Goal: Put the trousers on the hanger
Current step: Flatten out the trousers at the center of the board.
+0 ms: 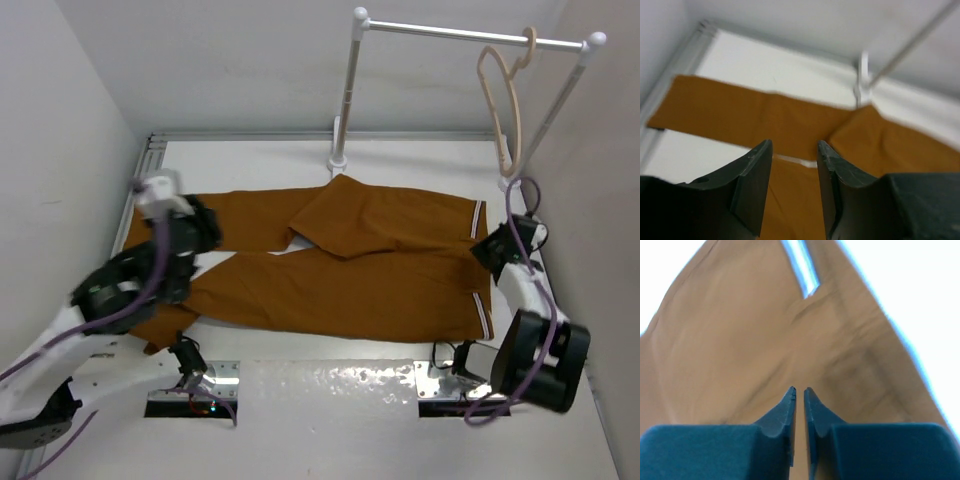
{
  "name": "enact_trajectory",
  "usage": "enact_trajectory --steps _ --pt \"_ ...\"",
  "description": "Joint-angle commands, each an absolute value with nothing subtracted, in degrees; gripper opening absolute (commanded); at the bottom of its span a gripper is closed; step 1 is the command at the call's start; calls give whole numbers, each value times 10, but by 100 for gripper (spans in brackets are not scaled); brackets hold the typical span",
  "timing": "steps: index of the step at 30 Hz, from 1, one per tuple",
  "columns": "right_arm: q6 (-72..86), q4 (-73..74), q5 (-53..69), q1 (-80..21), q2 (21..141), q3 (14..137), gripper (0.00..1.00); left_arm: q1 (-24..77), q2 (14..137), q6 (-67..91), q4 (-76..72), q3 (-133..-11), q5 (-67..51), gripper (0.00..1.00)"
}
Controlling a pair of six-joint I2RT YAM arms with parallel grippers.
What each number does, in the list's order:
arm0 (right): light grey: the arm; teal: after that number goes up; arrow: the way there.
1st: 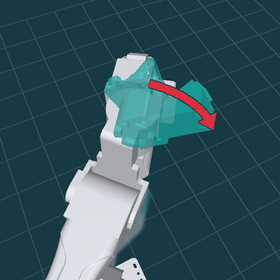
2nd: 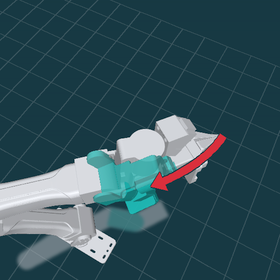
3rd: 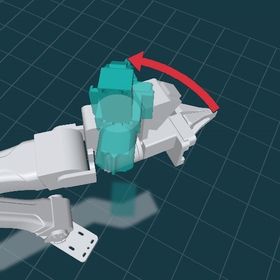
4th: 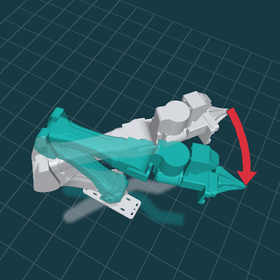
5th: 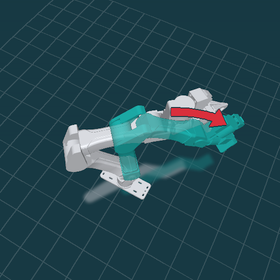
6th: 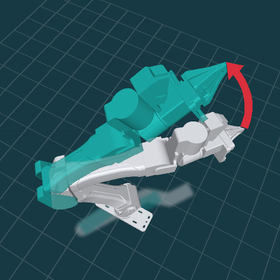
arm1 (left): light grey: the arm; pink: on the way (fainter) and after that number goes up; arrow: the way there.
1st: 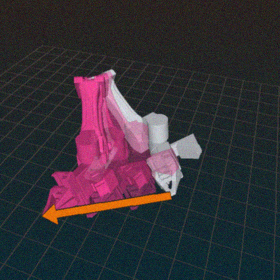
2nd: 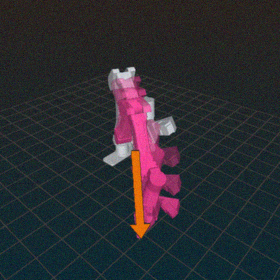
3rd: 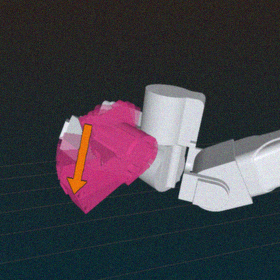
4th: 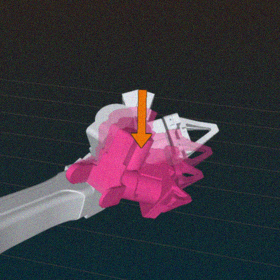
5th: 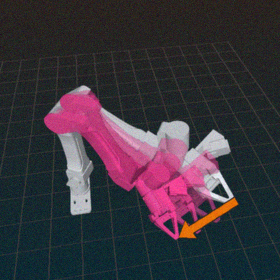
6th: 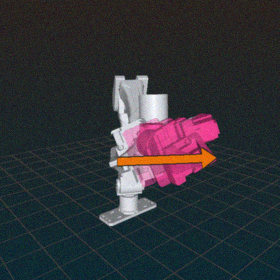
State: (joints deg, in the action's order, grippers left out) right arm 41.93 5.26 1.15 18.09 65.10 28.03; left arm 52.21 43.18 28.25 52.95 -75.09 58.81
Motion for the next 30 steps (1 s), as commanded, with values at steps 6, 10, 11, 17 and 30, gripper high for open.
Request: enact_trajectory --steps 6,10,11,17,30 --pt "457 -32 -12 251 807 373 66 526 464 282 266 -521 336 33" --pt "454 -39 -2 254 891 415 70 526 458 271 214 -443 266 32" --pt "448 -42 -2 255 906 419 70 526 456 273 212 -434 264 32" --pt "417 -25 -20 255 975 443 71 526 406 316 134 -340 157 29" --pt "373 -23 68 255 1011 483 30 526 354 306 98 -280 142 29"
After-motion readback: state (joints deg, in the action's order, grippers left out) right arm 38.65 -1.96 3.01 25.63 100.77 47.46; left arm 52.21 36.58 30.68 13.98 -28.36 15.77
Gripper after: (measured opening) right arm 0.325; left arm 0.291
